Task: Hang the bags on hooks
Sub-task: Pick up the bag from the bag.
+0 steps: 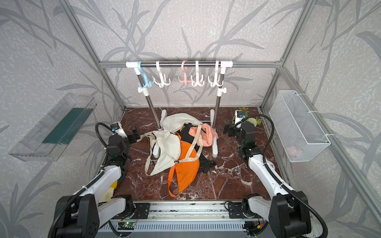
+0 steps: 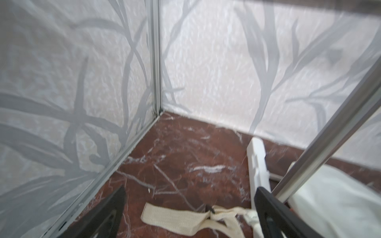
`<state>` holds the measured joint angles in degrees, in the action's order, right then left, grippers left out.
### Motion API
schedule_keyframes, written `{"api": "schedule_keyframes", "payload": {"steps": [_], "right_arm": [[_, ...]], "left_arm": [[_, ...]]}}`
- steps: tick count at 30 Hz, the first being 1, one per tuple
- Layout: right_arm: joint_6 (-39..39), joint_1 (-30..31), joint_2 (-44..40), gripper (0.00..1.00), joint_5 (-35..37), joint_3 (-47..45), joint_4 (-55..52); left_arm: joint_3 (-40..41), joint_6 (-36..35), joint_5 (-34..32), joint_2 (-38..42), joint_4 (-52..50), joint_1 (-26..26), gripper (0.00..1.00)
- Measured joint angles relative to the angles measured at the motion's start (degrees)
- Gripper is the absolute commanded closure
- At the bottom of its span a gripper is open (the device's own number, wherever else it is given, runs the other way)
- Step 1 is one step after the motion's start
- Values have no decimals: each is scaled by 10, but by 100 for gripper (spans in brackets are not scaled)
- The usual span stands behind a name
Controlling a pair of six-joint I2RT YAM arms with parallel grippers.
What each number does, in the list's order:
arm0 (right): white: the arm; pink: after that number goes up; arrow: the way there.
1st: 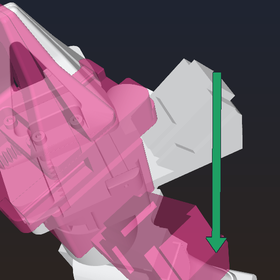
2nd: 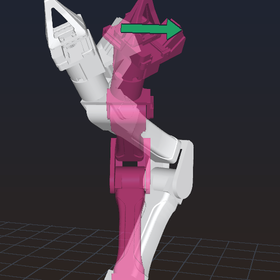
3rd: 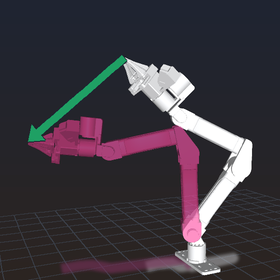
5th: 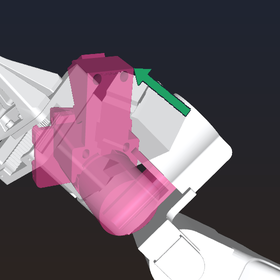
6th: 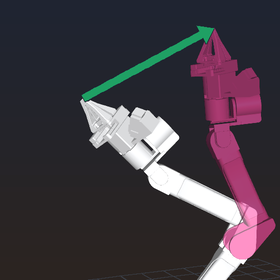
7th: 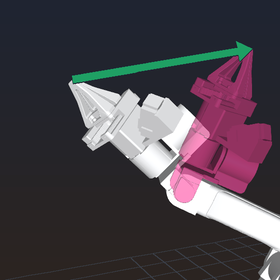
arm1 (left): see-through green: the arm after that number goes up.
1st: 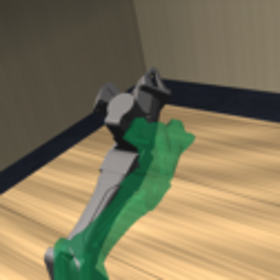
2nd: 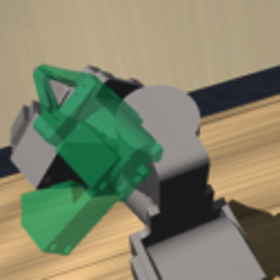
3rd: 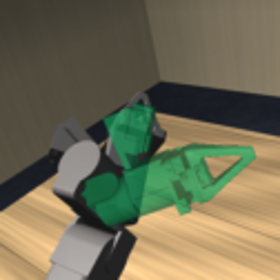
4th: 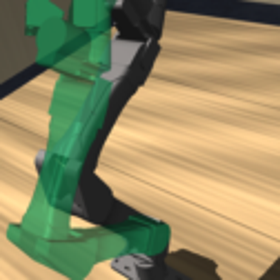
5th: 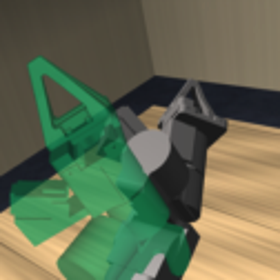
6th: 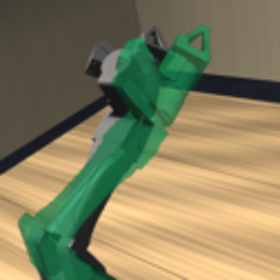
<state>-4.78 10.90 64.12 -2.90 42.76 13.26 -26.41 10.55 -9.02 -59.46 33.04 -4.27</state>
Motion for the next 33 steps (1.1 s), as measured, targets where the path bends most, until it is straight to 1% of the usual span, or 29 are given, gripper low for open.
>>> {"api": "schedule_keyframes", "payload": {"steps": [2, 4, 7, 10, 13, 16, 19, 22, 27, 31, 33], "right_arm": [[10, 51, -23, 16, -2, 0, -50], [32, 141, -33, 17, 16, 2, -108], [54, 268, -25, 19, 40, 15, -184], [65, 369, 16, 20, 65, 54, -245], [68, 437, 87, 22, 78, 97, -273], [66, 471, 164, 25, 63, 135, -291], [65, 473, 236, 28, 41, 178, -313], [66, 480, 291, 30, 29, 214, -318], [68, 489, 347, 38, 15, 240, -316], [68, 491, 386, 51, 20, 244, -311], [67, 491, 399, 63, 30, 244, -311]], "left_arm": [[0, 12, 4, 34, -10, -3, 3], [0, 23, 12, 50, -23, -5, 4], [0, 33, 29, 49, -37, -6, 4], [-1, 39, 59, 44, -52, -11, 4], [-11, 48, 94, 32, -66, -20, 4], [-25, 55, 127, 25, -80, -29, 4], [-33, 60, 152, 25, -84, -31, 4], [-35, 61, 166, 26, -87, -33, 4], [-35, 62, 179, 28, -89, -33, 3], [-35, 62, 190, 29, -89, -34, 3], [-35, 63, 195, 29, -89, -34, 3]]}}
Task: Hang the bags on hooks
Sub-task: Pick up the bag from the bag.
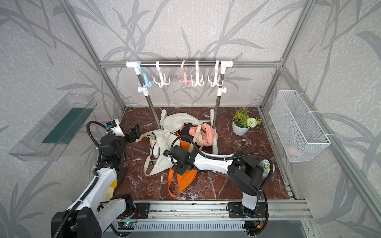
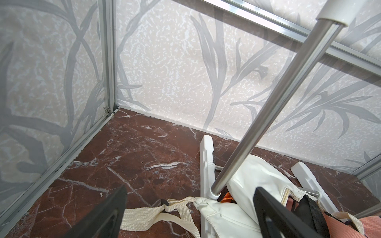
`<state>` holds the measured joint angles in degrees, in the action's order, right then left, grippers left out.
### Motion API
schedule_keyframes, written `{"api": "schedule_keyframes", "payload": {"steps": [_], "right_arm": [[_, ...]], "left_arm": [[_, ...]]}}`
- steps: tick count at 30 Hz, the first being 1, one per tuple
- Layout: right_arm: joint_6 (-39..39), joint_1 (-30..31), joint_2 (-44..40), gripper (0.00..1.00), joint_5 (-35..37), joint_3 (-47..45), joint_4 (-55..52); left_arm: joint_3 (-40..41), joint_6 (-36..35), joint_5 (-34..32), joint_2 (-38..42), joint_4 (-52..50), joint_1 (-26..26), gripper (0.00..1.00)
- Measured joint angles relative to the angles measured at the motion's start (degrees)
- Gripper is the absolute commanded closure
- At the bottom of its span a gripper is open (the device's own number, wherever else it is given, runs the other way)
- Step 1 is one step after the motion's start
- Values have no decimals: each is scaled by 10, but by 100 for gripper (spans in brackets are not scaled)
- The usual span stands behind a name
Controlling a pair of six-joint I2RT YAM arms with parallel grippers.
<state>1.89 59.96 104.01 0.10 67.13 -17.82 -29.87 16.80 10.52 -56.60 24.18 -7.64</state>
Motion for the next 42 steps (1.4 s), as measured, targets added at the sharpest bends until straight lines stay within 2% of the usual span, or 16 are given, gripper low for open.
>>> {"api": "schedule_keyframes", "payload": {"steps": [4, 5, 10, 14, 22, 28, 33, 42], "right_arm": [[0, -1, 7, 95, 17, 4, -1], [0, -1, 7, 100, 19, 8, -2], [-1, -7, -2, 100, 24, 26, -7], [-5, -33, -35, 100, 25, 26, -18], [-10, -107, -164, 100, 8, 47, -30], [-14, -159, -205, 100, -32, 84, -34], [-11, -169, -205, 100, -47, 110, -42], [3, -175, -197, 100, -58, 144, -49]], "left_arm": [[0, 0, 6, 0, 1, 0, 3], [0, 0, 7, 0, 2, 0, 3], [2, 0, 16, 0, 21, 0, 1], [29, -5, 47, -2, 95, 0, 3], [35, -89, 186, -17, 147, 11, 7], [30, -167, 241, -23, 130, 66, 7], [4, -221, 258, -60, 101, 119, 8], [-85, -285, 270, -189, 93, 222, 10]]}}
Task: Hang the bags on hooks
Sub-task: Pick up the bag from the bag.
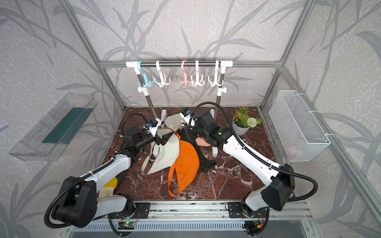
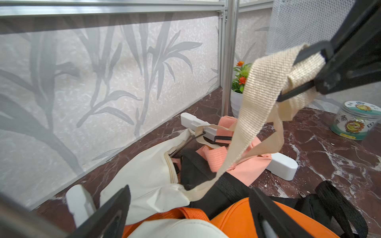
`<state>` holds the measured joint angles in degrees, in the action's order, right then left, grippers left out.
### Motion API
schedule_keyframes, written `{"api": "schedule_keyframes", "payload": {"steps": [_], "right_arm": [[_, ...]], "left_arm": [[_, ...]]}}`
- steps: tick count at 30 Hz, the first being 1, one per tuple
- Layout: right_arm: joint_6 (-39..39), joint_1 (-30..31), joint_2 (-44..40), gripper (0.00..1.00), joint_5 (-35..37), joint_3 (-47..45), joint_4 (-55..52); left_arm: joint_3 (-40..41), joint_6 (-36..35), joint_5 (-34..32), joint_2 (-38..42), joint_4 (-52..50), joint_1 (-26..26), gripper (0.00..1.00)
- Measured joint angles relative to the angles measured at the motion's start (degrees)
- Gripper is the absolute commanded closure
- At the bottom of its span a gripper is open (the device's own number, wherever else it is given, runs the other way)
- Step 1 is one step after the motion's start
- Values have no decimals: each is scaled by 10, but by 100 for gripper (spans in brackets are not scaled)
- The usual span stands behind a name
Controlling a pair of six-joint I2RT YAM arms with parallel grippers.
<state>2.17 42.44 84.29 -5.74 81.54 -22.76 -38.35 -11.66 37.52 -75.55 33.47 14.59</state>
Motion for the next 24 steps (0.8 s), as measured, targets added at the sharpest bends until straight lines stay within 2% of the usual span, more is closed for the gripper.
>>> {"api": "schedule_keyframes", "payload": {"steps": [2, 7, 9, 10, 11, 20, 22, 24], "right_arm": [[4, -2, 0, 100, -3, 5, 0], [11, -5, 0, 100, -8, 12, -2], [11, -6, 0, 100, -9, 12, -4], [11, -7, 0, 100, -9, 12, -6], [11, -7, 0, 100, -10, 12, -7], [-5, -29, -1, 99, -7, -25, 16], [-11, -31, -1, 94, -6, -49, 22], [-19, -33, -1, 82, -3, -73, 31]], "left_arm": [[-17, -9, 1, -33, 2, 16, 17], [-61, -2, -5, -115, 23, 32, 46], [-84, 11, -9, -143, 37, 34, 65], [-97, 19, -11, -157, 41, 34, 90], [-110, 26, -12, -167, 45, 34, 100], [-143, 66, -41, -166, 80, 35, 100], [-153, 79, -44, -160, 73, 37, 100], [-168, 94, -46, -156, 70, 41, 100]]}}
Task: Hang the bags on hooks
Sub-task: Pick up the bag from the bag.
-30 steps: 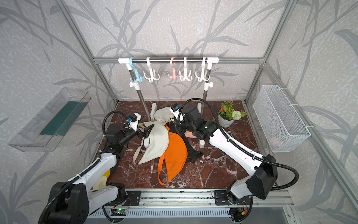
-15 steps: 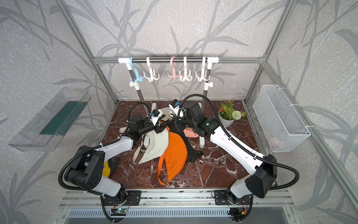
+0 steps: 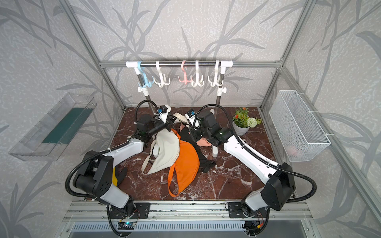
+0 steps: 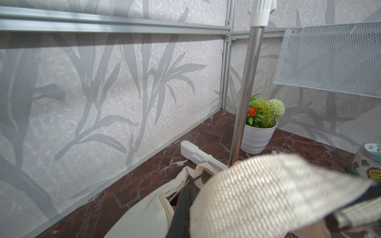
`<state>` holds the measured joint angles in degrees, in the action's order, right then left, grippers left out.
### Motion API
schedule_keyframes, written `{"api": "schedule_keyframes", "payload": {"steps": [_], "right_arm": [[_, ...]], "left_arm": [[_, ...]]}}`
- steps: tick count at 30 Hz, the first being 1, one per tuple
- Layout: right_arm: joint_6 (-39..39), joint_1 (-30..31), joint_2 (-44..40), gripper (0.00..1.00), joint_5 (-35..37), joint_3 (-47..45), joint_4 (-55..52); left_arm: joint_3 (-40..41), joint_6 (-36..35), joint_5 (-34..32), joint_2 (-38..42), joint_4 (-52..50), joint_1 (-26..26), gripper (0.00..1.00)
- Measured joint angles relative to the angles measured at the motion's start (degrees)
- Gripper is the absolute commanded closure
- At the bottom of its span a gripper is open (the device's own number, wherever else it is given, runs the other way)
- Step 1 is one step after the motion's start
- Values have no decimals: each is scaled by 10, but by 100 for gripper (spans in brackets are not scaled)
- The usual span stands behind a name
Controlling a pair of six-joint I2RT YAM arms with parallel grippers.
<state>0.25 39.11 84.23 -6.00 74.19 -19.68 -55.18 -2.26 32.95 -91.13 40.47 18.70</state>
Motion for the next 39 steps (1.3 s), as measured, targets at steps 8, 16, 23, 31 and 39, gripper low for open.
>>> {"api": "schedule_keyframes", "payload": {"steps": [8, 16, 23, 31, 39], "right_arm": [[-34, -5, 22, 33, 17, -64, 68], [-49, -26, 12, 18, -10, -94, 121], [-36, -17, -66, 18, -45, -166, 139], [-54, -12, 22, 22, -50, -123, 200], [-78, -13, 99, 99, -29, -54, 211]], "left_arm": [[-30, 39, 0, 5, 0, 31, 100], [-60, 60, 1, 5, -27, 38, 100], [-68, 64, -2, 5, -45, 38, 100], [-70, 69, -7, 5, -54, 38, 100], [-98, 68, -13, 5, -80, 38, 100]]}}
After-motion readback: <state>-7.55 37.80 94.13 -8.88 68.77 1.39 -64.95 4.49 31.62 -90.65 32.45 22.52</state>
